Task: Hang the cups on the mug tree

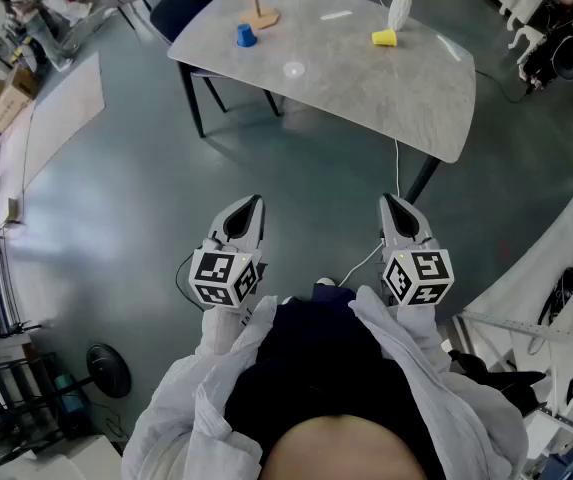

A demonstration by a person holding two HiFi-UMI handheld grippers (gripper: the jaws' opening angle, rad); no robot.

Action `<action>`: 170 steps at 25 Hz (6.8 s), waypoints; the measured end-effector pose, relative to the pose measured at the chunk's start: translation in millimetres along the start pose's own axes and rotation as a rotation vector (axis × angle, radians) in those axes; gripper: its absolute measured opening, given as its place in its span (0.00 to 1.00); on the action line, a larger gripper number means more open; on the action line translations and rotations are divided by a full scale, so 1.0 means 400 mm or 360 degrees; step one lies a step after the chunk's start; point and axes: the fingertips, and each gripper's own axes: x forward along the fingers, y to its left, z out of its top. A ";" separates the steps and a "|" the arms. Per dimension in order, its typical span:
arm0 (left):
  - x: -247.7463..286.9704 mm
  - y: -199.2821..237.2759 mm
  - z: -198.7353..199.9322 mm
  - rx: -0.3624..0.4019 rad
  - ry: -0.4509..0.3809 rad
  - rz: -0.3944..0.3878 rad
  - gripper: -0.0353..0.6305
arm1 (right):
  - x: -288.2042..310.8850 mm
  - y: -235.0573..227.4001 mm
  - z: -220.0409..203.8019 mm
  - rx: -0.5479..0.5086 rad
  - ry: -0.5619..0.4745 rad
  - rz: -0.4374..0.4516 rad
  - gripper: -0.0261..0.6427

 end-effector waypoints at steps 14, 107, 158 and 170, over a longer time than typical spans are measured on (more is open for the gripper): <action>-0.119 0.029 -0.004 0.0009 -0.0049 -0.0010 0.06 | -0.036 0.125 -0.018 -0.0016 -0.0015 0.0023 0.06; 1.427 0.758 0.411 0.0088 0.0220 -0.0807 0.06 | 1.463 -0.474 0.380 -0.0021 0.0170 -0.0375 0.44; 1.799 0.522 0.163 0.0075 0.0483 -0.0635 0.06 | 1.585 -0.973 0.069 -0.2088 0.1303 0.0418 0.43; 1.643 0.569 0.358 0.0129 0.0295 -0.0577 0.06 | 1.556 -0.780 0.320 -0.1111 0.0809 0.0138 0.43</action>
